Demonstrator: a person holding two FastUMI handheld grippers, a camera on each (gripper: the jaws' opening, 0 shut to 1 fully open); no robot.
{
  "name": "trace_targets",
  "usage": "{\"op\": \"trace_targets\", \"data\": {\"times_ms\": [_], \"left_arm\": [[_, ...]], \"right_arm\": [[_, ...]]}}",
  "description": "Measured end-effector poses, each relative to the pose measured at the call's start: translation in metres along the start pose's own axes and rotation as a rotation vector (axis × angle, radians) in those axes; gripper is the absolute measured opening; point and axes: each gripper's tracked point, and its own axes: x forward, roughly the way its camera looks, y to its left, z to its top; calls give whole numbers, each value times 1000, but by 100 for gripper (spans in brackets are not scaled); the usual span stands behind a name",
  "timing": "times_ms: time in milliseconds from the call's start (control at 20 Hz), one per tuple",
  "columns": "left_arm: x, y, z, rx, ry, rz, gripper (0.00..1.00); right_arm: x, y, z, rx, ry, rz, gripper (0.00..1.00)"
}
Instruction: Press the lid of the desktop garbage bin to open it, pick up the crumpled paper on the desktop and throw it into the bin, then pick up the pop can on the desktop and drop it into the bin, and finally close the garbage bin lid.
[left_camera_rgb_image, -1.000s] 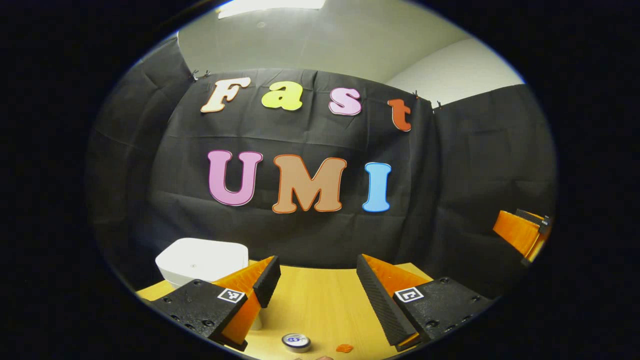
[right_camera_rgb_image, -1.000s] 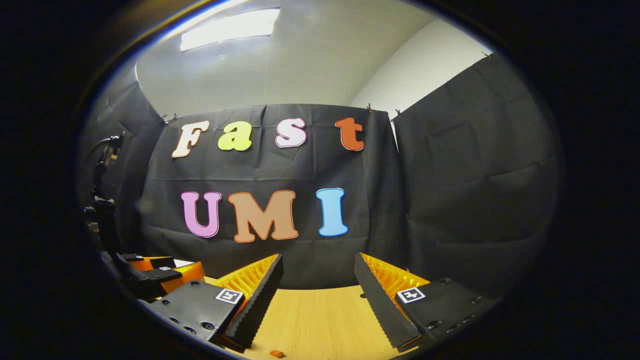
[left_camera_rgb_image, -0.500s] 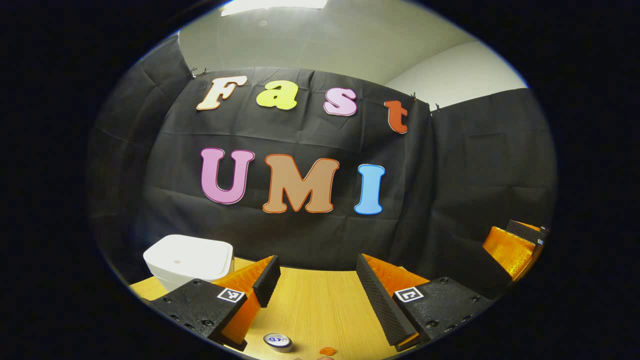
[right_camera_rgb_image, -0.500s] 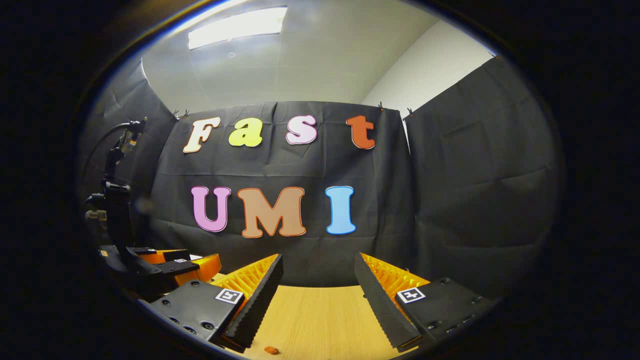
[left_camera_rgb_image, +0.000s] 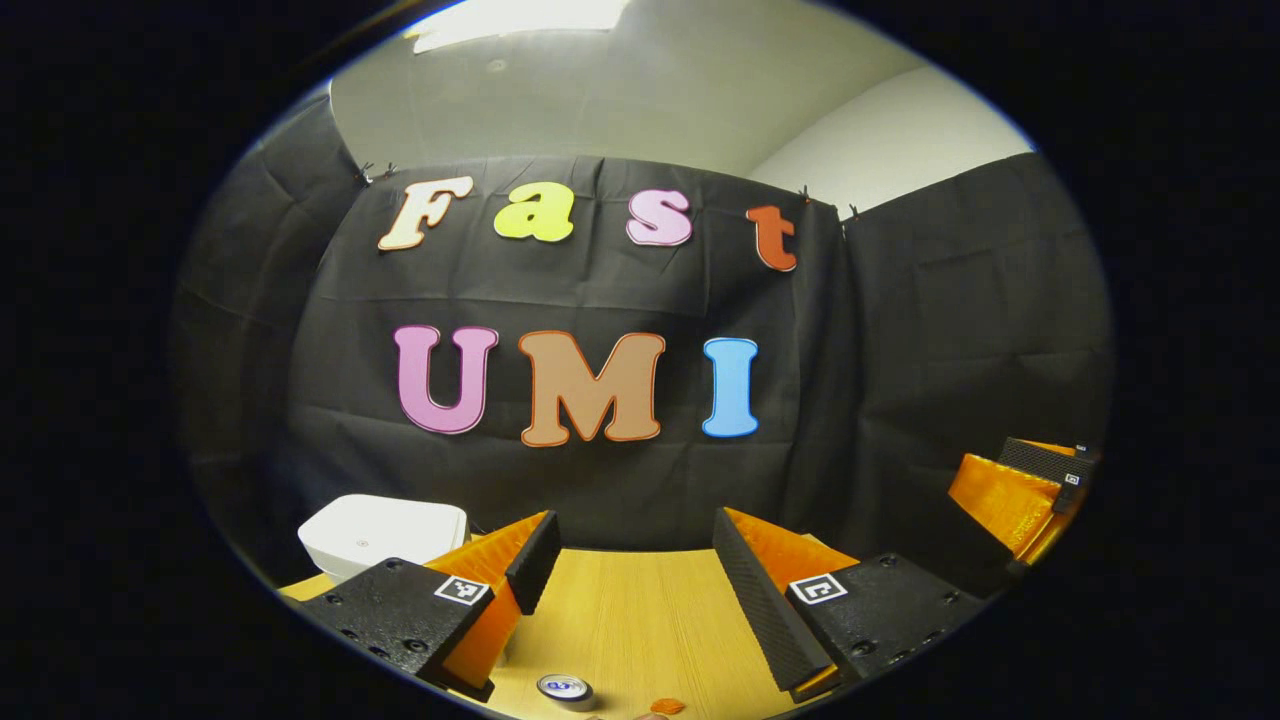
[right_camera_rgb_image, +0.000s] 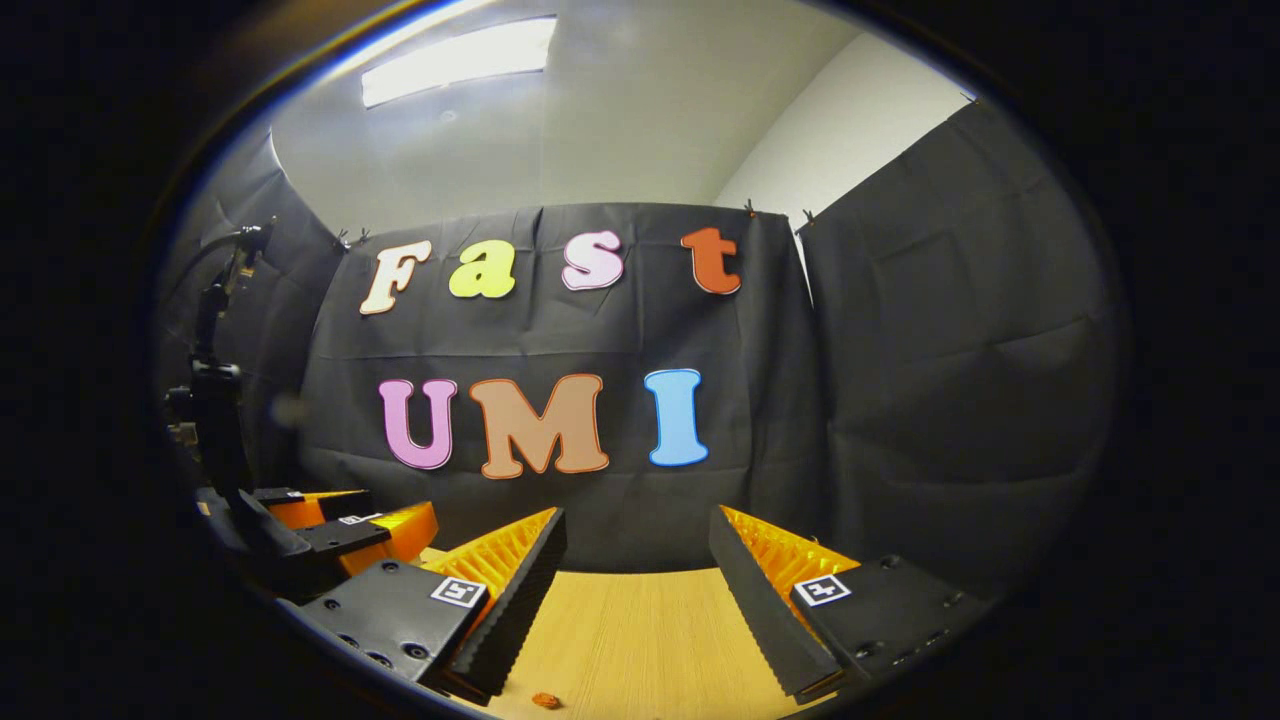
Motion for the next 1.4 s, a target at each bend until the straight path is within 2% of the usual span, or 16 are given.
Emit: {"op": "trace_targets", "data": {"times_ms": [350,750,1300,1350,1400], "left_arm": [[-16,22,15,11,-49,62,93],[-17,28,20,15,-85,76,92],[-3,31,6,17,-49,71,93],[-3,30,5,10,-46,65,92],[-3,28,4,3,-44,59,87]], "right_arm": [[4,4,7,36,-52,12,96],[16,14,-2,45,-29,48,96],[30,18,-16,34,9,58,96],[31,18,-17,31,10,59,96],[31,18,-17,28,10,59,96]]}}
